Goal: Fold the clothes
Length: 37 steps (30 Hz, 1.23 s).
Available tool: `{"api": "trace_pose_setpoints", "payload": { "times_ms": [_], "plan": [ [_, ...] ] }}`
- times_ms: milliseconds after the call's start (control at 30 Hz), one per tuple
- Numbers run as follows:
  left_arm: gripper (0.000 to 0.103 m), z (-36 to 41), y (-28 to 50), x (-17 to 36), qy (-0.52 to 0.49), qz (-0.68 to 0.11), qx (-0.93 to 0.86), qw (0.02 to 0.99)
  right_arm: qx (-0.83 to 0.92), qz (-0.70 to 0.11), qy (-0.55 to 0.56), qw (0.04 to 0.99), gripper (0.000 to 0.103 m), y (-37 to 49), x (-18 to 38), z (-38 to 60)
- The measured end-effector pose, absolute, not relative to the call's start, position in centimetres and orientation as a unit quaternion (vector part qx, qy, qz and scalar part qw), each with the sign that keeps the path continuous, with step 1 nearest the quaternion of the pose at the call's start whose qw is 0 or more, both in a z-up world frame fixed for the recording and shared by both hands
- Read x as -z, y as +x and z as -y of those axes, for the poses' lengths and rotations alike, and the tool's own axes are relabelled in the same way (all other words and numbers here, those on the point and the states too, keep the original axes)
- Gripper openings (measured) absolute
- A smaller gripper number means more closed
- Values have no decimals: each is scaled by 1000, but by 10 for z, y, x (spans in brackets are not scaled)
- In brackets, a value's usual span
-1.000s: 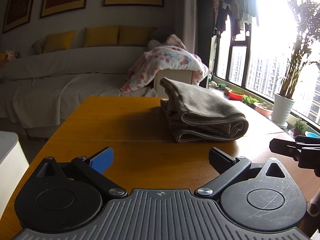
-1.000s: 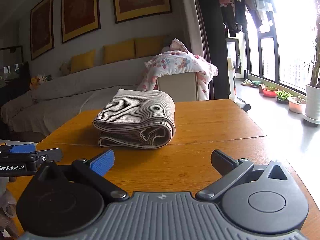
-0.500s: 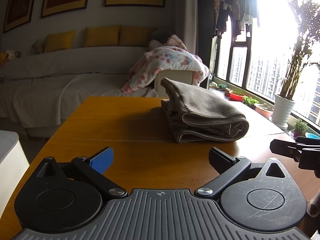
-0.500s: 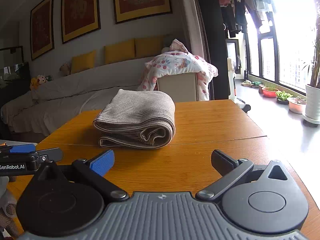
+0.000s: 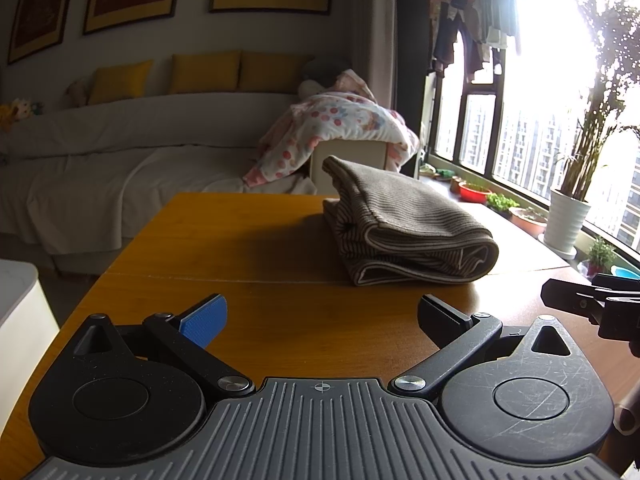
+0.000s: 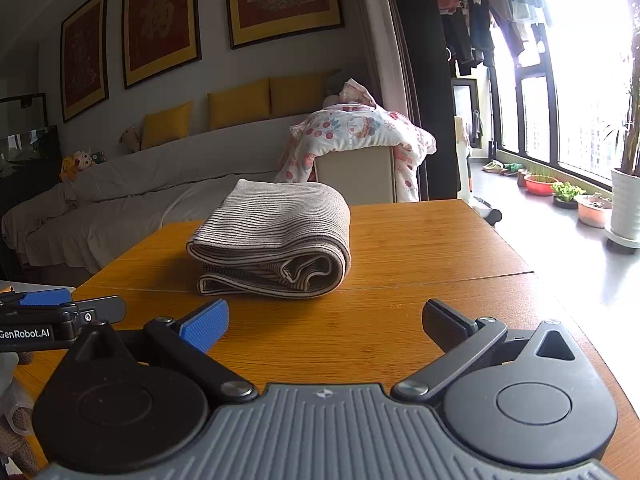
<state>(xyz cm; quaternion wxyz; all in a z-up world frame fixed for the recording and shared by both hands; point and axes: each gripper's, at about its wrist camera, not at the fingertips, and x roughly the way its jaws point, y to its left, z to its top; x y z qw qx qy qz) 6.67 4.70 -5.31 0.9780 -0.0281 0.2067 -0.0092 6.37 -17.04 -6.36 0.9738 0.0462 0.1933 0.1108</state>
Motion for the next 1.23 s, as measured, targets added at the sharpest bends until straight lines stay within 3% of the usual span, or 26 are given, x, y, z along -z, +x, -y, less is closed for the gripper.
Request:
{"api": "trace_pose_setpoints", "payload": {
  "times_ms": [767,1233],
  "plan": [
    [103,-47,62,49,-32,-215,8,976,-110,-197,42,973,103,66,64,168],
    [103,-56,44,24,-36,-163,-14,986,-100,-219,12,971,103,74,56,159]
  ]
}}
